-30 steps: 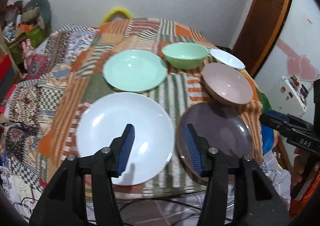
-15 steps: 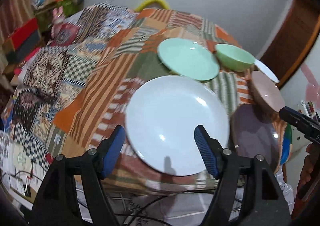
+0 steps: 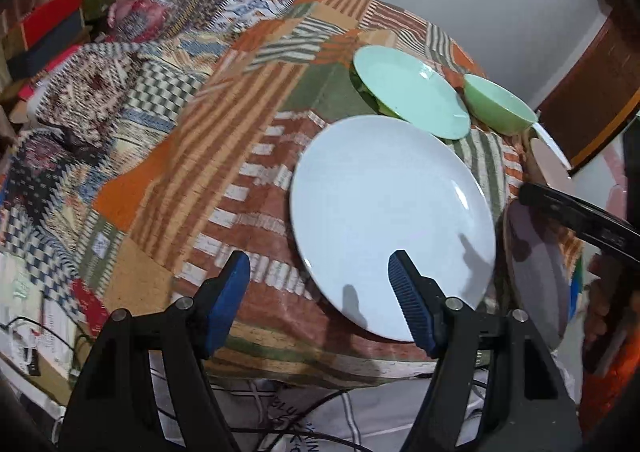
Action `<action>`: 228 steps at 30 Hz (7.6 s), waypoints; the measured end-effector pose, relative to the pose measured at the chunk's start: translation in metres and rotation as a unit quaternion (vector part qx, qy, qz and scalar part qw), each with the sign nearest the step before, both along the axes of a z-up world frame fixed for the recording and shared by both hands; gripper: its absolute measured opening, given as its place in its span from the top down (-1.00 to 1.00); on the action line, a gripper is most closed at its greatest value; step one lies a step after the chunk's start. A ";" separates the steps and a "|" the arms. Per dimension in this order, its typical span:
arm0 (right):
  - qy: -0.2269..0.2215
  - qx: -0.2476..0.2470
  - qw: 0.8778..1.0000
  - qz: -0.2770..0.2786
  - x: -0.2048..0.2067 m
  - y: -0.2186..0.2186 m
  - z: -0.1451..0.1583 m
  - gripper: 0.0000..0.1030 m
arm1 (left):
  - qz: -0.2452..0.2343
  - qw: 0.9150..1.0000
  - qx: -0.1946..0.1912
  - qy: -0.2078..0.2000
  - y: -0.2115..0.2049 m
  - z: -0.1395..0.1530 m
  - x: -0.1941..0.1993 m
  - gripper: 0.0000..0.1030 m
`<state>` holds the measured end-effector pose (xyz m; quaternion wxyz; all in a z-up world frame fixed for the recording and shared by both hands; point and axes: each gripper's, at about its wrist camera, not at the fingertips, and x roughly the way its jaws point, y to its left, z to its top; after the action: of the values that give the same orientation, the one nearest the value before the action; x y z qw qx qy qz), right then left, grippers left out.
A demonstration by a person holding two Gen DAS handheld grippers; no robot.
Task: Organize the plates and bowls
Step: 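Move both tools to the white plate rim and close them on it, then lift the white plate with both tools and carry it over the purple plate, then lower the white plate onto the purple plate and open both tools, then move both tools to the mint-green plate rim and close them on it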
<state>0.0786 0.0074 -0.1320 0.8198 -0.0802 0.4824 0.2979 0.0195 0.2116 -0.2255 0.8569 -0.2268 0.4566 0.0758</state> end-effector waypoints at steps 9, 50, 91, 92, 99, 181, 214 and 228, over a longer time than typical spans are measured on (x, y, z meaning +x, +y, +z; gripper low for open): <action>0.015 -0.035 0.999 0.019 0.015 0.020 -0.021 0.02 | -0.010 0.999 -0.036 0.004 0.007 -0.015 0.007 0.15; 0.032 0.007 0.998 0.051 0.003 0.035 -0.008 0.60 | 0.026 0.999 0.023 -0.004 0.007 0.016 -0.005 0.55; -0.006 0.073 0.994 -0.079 -0.047 -0.129 0.031 0.60 | -0.118 0.991 0.053 -0.017 -0.137 0.062 0.029 0.55; -0.005 0.073 0.994 -0.084 -0.048 -0.134 0.030 0.60 | -0.124 0.991 0.053 -0.014 -0.141 0.060 0.031 0.55; 0.002 0.074 0.991 -0.109 -0.055 -0.157 0.024 0.59 | -0.151 0.987 0.060 0.004 -0.164 0.051 0.043 0.55; -0.089 0.060 0.991 -0.084 -0.014 -0.107 0.063 -0.20 | -0.102 0.983 0.130 -0.084 -0.111 0.105 0.076 -0.17; 0.033 0.021 0.995 -0.093 0.106 0.004 -0.012 0.15 | -0.040 0.995 0.085 0.008 0.034 -0.004 0.238 0.60; 0.054 -0.016 0.996 -0.071 0.123 0.019 -0.033 0.31 | -0.076 0.996 0.054 0.002 0.032 -0.019 0.251 0.71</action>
<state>0.2020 0.0264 -0.1650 0.8107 -0.0423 0.5347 0.2348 0.2705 0.2437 -0.2446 0.8701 -0.1444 0.4699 0.0351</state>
